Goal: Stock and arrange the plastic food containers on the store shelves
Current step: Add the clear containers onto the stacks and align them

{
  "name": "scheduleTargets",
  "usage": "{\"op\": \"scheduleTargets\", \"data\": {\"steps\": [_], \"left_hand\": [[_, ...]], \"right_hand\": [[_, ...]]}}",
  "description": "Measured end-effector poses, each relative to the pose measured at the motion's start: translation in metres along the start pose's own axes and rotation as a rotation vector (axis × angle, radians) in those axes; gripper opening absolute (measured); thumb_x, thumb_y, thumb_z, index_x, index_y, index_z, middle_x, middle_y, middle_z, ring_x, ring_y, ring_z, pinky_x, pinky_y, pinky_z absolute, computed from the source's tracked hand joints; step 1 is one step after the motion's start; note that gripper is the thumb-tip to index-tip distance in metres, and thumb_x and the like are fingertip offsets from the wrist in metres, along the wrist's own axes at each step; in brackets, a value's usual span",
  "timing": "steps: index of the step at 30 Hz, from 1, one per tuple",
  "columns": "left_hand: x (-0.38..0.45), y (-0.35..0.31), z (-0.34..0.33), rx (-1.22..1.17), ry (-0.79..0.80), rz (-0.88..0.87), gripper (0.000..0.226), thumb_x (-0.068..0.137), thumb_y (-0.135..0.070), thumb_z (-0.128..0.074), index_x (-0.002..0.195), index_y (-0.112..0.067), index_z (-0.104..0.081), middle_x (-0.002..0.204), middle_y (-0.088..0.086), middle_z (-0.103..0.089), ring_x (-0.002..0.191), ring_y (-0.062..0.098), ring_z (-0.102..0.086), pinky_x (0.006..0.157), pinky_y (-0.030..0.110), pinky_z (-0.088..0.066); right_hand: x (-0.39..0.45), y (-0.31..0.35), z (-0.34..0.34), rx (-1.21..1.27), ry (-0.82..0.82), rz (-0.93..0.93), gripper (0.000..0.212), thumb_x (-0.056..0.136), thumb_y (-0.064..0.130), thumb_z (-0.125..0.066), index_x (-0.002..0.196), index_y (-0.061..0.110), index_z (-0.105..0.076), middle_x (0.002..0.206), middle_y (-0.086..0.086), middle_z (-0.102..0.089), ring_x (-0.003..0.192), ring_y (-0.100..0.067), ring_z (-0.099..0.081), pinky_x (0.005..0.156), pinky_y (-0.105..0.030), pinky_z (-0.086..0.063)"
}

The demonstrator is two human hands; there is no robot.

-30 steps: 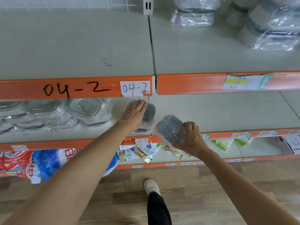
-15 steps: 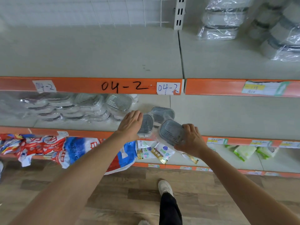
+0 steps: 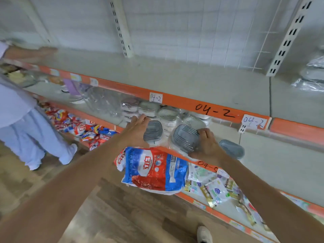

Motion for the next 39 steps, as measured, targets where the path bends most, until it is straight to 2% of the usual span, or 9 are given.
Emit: {"op": "scheduleTargets", "data": {"steps": [7, 11, 16, 19, 22, 27, 30, 34, 39], "left_hand": [[0.005, -0.021, 0.07, -0.069, -0.147, -0.097, 0.107, 0.066, -0.048, -0.077, 0.147, -0.014, -0.017, 0.145, 0.006, -0.021, 0.137, 0.028, -0.021, 0.114, 0.045, -0.023], [0.022, -0.053, 0.111, -0.118, -0.272, -0.147, 0.097, 0.067, -0.048, -0.077, 0.143, -0.014, -0.025, 0.132, 0.002, -0.029, 0.124, 0.024, -0.03, 0.105, 0.042, -0.034], [0.062, -0.11, 0.151, -0.25, -0.342, -0.225, 0.091, 0.068, -0.044, -0.078, 0.141, -0.019, -0.028, 0.131, 0.0, -0.033, 0.121, 0.02, -0.031, 0.103, 0.039, -0.035], [0.084, -0.156, 0.159, -0.281, -0.344, -0.3, 0.09, 0.068, -0.044, -0.077, 0.14, -0.02, -0.028, 0.13, -0.003, -0.033, 0.12, 0.016, -0.03, 0.103, 0.037, -0.034], [0.102, -0.205, 0.154, -0.233, -0.298, -0.395, 0.09, 0.069, -0.049, -0.074, 0.141, -0.022, -0.026, 0.131, -0.007, -0.03, 0.12, 0.012, -0.028, 0.104, 0.036, -0.034], [0.13, -0.279, 0.152, -0.203, -0.234, -0.545, 0.085, 0.07, -0.05, -0.072, 0.139, -0.024, -0.029, 0.133, -0.012, -0.029, 0.121, 0.008, -0.026, 0.104, 0.034, -0.034], [0.147, -0.322, 0.157, -0.217, -0.221, -0.598, 0.084, 0.072, -0.049, -0.071, 0.141, -0.024, -0.029, 0.138, -0.011, -0.029, 0.126, 0.01, -0.025, 0.106, 0.034, -0.033], [0.166, -0.375, 0.156, -0.27, -0.222, -0.614, 0.086, 0.073, -0.05, -0.073, 0.142, -0.024, -0.029, 0.145, -0.007, -0.028, 0.134, 0.013, -0.023, 0.11, 0.035, -0.029], [0.179, -0.43, 0.139, -0.269, -0.167, -0.65, 0.087, 0.077, -0.048, -0.072, 0.145, -0.018, -0.027, 0.15, 0.0, -0.025, 0.138, 0.018, -0.022, 0.112, 0.036, -0.026]], "right_hand": [[-0.002, 0.011, 0.102, -0.004, -0.138, 0.037, 0.085, 0.063, 0.034, -0.082, 0.132, 0.008, -0.04, 0.115, 0.0, -0.03, 0.116, -0.02, -0.033, 0.098, -0.025, -0.031], [-0.002, -0.015, 0.162, -0.012, -0.215, -0.072, 0.085, 0.064, 0.039, -0.082, 0.134, 0.015, -0.039, 0.112, 0.004, -0.026, 0.12, -0.017, -0.034, 0.095, -0.017, -0.025], [-0.015, -0.086, 0.235, -0.156, -0.283, -0.228, 0.087, 0.062, 0.044, -0.082, 0.133, 0.016, -0.043, 0.12, -0.007, -0.033, 0.122, -0.028, -0.033, 0.104, -0.032, -0.032], [-0.028, -0.143, 0.262, -0.256, -0.219, -0.35, 0.085, 0.062, 0.046, -0.082, 0.133, 0.014, -0.045, 0.123, -0.011, -0.035, 0.119, -0.029, -0.034, 0.103, -0.032, -0.032], [-0.034, -0.183, 0.273, -0.294, -0.048, -0.398, 0.07, 0.067, 0.051, -0.077, 0.123, 0.016, -0.051, 0.122, -0.01, -0.042, 0.115, -0.026, -0.04, 0.096, -0.028, -0.034], [-0.034, -0.213, 0.289, -0.258, 0.019, -0.345, 0.075, 0.075, 0.036, -0.076, 0.136, 0.008, -0.043, 0.135, -0.012, -0.041, 0.122, -0.02, -0.038, 0.101, -0.026, -0.032], [-0.039, -0.221, 0.3, -0.285, 0.046, -0.371, 0.086, 0.079, 0.035, -0.073, 0.146, 0.009, -0.027, 0.149, -0.011, -0.028, 0.136, -0.023, -0.029, 0.111, -0.029, -0.026], [-0.052, -0.222, 0.322, -0.341, 0.065, -0.371, 0.097, 0.08, 0.032, -0.073, 0.149, 0.006, -0.01, 0.155, -0.012, -0.011, 0.142, -0.028, -0.016, 0.113, -0.035, -0.022], [-0.066, -0.208, 0.353, -0.17, -0.027, -0.317, 0.093, 0.079, 0.007, -0.066, 0.151, 0.019, -0.009, 0.153, -0.005, -0.014, 0.136, -0.029, -0.028, 0.099, -0.031, -0.034]]}}
Point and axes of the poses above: each hand's wrist, its own x-axis towards the middle knuckle, its own z-axis out of the back of the hand, y = z × x, the point moved 5 cm from there along x, towards the middle knuckle
